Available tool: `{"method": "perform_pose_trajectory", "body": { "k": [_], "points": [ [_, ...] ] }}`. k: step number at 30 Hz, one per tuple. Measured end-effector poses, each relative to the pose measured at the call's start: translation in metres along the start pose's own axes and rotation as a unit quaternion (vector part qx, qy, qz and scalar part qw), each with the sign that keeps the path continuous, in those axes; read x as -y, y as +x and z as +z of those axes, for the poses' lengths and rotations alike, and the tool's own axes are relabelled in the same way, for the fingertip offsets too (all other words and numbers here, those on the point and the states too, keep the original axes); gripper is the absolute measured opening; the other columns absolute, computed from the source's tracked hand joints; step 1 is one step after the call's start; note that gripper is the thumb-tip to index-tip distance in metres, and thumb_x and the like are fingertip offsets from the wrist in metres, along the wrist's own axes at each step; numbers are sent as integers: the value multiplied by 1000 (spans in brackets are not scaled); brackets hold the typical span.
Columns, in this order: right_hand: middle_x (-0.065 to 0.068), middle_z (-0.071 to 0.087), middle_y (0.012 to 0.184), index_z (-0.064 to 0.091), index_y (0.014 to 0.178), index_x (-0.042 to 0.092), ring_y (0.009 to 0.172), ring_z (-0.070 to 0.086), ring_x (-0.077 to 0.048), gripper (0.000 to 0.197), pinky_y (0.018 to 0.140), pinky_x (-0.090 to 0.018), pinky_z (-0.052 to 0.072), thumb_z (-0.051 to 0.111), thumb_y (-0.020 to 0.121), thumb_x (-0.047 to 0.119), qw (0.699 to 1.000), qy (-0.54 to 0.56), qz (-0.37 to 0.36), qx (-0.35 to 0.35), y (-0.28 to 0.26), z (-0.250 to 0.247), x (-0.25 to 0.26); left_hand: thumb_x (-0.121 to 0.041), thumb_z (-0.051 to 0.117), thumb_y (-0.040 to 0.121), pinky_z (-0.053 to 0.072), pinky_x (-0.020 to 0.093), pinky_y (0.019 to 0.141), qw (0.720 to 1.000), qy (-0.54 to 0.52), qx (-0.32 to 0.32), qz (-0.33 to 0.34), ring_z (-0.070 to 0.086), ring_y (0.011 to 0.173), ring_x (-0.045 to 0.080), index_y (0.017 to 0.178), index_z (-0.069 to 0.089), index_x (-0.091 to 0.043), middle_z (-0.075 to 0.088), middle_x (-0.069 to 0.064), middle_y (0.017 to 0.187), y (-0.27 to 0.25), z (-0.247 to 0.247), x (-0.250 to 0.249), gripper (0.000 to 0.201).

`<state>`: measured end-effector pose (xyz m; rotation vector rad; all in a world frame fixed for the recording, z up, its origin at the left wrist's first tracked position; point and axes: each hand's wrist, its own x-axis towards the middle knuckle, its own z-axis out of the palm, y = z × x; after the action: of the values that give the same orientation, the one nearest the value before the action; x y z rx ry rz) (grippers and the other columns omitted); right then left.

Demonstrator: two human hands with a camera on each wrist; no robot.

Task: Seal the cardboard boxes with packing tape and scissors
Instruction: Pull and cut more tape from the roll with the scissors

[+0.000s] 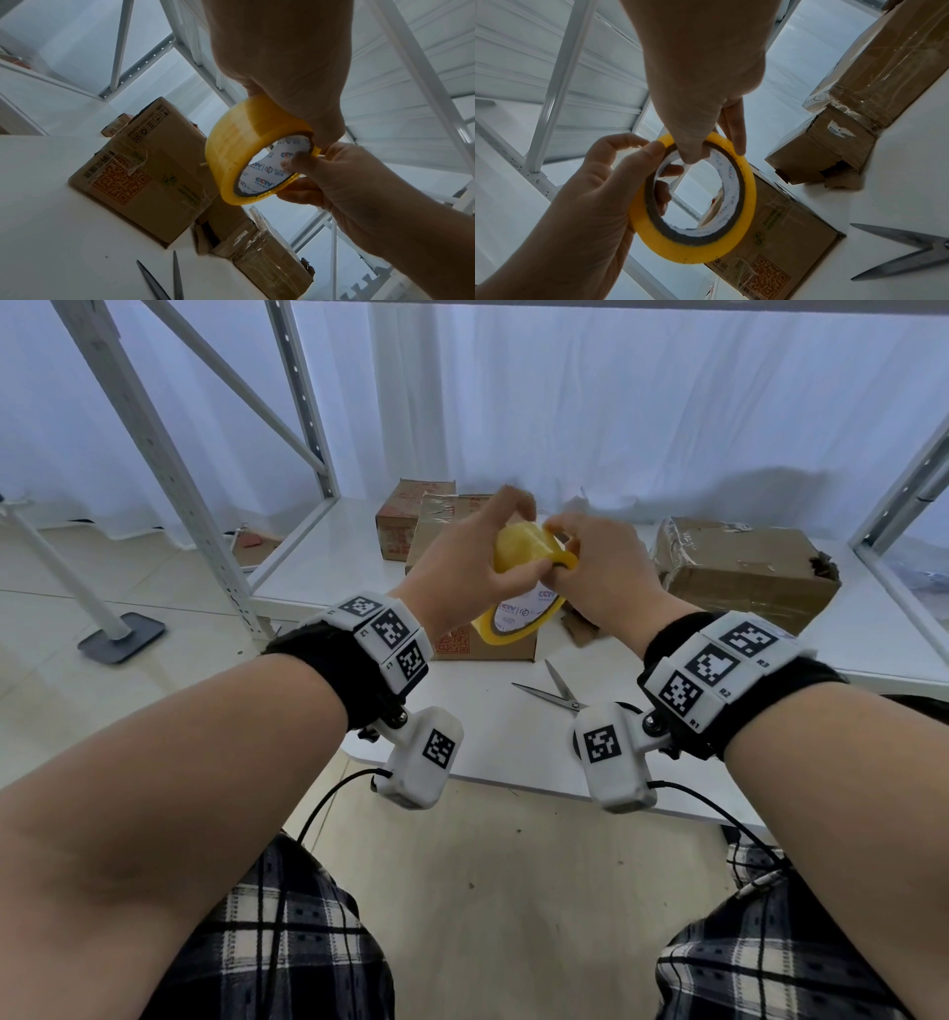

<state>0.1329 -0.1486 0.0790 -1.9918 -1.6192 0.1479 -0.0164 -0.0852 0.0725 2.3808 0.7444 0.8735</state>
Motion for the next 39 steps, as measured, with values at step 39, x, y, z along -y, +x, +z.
{"method": "perform_pose_trajectory", "body": {
  "k": [39],
  "points": [
    [-7, 64, 116, 55, 130, 16, 90, 49, -11, 46, 79, -23, 37, 65, 85, 18, 1000, 18, -12, -12, 2, 2, -3, -31, 68, 86, 44, 33, 55, 1000, 13, 10, 4, 52, 63, 28, 94, 45, -20, 57, 9, 77, -2, -2, -3, 27]
  ]
}}
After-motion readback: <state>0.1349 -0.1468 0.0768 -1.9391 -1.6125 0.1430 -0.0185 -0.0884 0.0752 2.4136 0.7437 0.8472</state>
